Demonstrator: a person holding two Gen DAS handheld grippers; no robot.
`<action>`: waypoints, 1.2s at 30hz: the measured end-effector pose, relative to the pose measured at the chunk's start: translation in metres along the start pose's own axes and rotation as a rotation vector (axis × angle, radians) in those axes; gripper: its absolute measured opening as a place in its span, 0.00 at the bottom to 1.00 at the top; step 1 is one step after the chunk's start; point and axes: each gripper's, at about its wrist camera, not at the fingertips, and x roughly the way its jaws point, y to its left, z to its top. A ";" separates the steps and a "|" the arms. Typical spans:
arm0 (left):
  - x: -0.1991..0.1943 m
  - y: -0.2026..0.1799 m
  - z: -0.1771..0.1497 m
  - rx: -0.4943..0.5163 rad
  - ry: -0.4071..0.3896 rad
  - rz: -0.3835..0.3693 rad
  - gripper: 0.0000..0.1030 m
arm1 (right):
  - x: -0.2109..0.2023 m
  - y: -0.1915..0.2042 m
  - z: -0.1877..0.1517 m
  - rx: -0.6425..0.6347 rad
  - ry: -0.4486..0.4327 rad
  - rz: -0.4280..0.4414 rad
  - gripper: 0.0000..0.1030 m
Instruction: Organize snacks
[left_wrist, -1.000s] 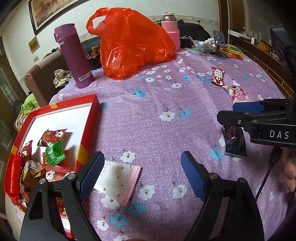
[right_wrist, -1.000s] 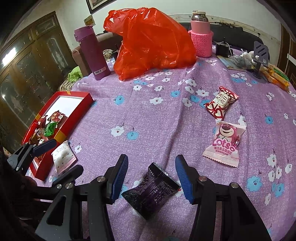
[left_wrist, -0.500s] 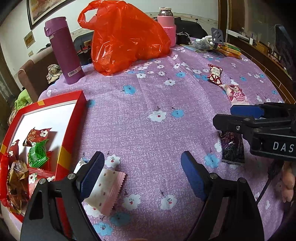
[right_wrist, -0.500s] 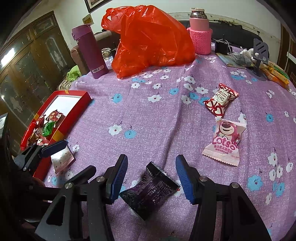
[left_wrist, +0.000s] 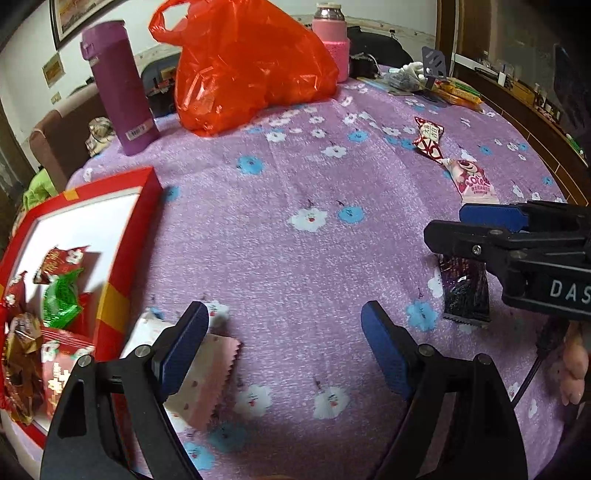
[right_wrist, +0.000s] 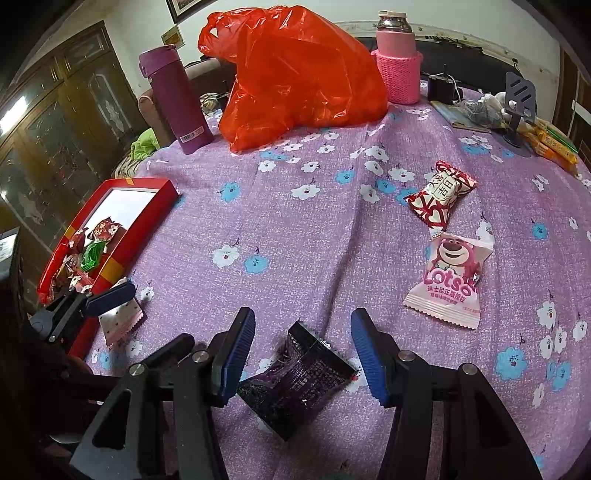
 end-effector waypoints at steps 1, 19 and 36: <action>0.002 -0.001 0.002 -0.012 0.007 -0.008 0.83 | 0.000 0.000 0.000 0.002 -0.001 0.001 0.54; 0.012 -0.012 0.007 -0.077 0.050 -0.021 1.00 | -0.013 -0.035 -0.037 0.114 -0.079 -0.131 0.80; 0.013 -0.009 0.009 -0.083 0.047 -0.019 1.00 | -0.010 -0.034 -0.035 0.097 -0.085 -0.118 0.85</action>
